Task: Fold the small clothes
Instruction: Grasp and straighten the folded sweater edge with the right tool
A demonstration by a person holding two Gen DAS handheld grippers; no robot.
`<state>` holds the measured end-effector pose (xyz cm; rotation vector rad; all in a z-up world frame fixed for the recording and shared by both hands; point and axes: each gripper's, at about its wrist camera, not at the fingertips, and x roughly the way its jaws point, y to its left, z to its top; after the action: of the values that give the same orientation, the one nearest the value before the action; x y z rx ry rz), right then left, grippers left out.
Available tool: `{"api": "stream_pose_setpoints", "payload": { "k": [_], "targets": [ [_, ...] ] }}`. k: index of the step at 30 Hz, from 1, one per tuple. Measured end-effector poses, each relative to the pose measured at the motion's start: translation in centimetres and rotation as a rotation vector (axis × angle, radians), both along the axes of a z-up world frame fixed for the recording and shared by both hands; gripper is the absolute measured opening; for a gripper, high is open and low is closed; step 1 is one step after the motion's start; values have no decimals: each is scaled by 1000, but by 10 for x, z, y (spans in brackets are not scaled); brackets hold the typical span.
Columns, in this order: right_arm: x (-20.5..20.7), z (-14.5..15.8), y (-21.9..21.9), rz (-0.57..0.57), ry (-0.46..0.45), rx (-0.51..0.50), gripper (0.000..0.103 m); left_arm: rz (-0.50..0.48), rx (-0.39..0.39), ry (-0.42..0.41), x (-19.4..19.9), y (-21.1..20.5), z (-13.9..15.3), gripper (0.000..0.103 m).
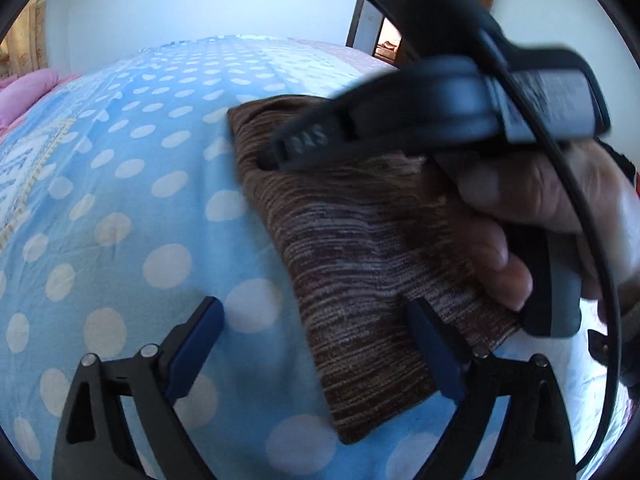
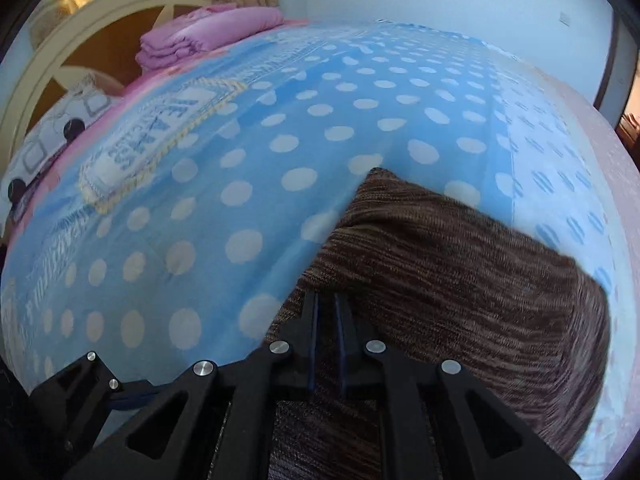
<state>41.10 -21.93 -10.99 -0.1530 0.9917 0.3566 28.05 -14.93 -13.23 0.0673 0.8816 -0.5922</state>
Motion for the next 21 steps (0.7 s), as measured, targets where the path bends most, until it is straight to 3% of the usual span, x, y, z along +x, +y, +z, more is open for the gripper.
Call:
{"api": "stream_pose_setpoints", "payload": {
  "k": [2,4,5,6,9,10,12,14,18,21],
  "targets": [
    [-2,15,-5,14,-48,0,8,-5,-3,0,-1,0,0,96],
    [2,27,-10,-5,-110,-25,23,-6,-11,4,-1,1,0,96],
    [10,30,-12,-13,-112,-41,41,-7,-10,5,-1,1,0,97],
    [18,32,-12,-15,-112,-48,50,-8,-8,4,-2,1,0,97],
    [45,31,-4,-31,-84,-91,50,-14,2,1,-3,-1,0,98],
    [55,24,0,-24,-25,-105,49,-19,6,0,-4,-2,-1,99],
    [77,6,11,-36,42,-209,8,-26,12,-2,-4,-4,-1,100],
    [95,-14,13,-61,64,-305,6,-29,12,-2,-3,-4,-1,100],
    [110,-24,-1,-121,80,-225,2,-36,30,-9,-4,-8,-1,102],
    [109,-15,-7,-138,67,-196,1,-41,31,-10,-4,-8,0,102]
  ]
}}
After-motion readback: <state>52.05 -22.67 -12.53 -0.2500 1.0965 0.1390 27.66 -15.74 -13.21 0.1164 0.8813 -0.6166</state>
